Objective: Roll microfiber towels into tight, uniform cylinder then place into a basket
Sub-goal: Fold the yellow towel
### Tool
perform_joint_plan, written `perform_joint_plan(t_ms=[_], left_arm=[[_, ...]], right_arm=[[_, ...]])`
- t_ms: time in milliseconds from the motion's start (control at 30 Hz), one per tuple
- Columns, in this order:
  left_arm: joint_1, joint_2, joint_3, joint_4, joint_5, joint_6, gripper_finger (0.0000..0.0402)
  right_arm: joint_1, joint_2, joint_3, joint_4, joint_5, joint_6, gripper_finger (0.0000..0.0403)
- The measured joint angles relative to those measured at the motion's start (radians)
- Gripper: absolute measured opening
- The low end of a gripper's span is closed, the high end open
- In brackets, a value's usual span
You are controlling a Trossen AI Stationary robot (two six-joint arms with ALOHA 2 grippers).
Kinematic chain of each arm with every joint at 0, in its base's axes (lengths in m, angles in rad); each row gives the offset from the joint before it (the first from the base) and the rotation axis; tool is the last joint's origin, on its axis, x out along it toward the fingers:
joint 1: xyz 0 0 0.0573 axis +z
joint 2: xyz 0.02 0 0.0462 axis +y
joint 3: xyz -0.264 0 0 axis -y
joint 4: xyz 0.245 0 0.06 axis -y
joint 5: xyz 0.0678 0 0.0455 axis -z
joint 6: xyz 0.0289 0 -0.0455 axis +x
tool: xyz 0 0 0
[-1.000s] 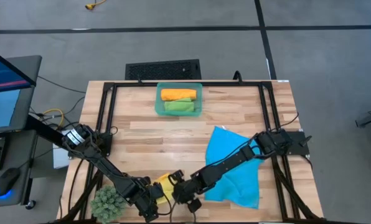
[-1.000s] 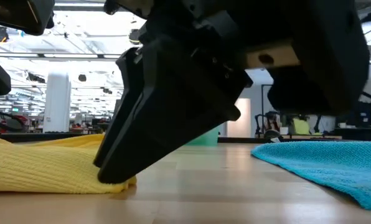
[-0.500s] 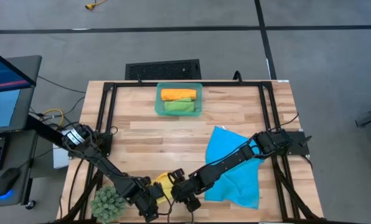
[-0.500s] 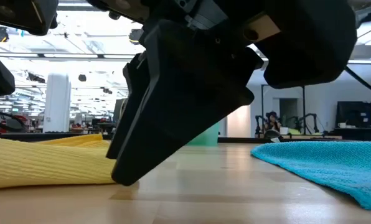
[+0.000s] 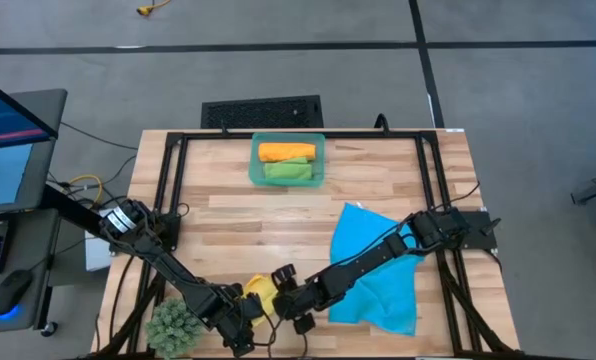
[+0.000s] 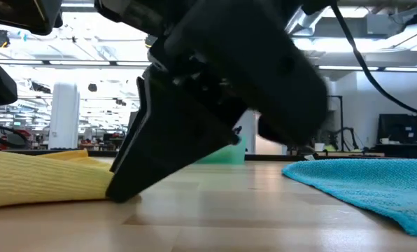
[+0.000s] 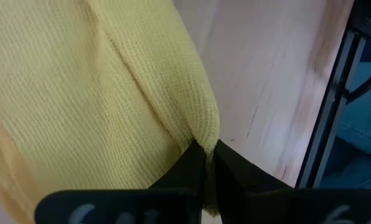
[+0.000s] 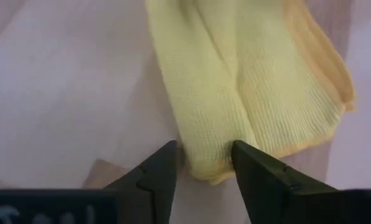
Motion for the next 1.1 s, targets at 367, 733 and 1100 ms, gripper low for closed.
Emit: perform_joint_plan(t_ms=[367, 733, 1100], left_arm=[[0.001, 0.000, 0.000, -0.002, -0.008, 0.027, 0.0011], [0.001, 0.000, 0.000, -0.002, -0.007, 0.030, 0.0023], [0.002, 0.000, 0.001, -0.003, -0.009, 0.075, 0.0087]], right_arm=[[0.013, -0.001, -0.001, -0.017, 0.004, 0.089, 0.0015], [0.042, -0.003, 0.042, -0.076, -0.222, 0.356, 0.0011], [0.039, -0.005, 0.042, -0.051, -0.354, 0.518, 0.0016]])
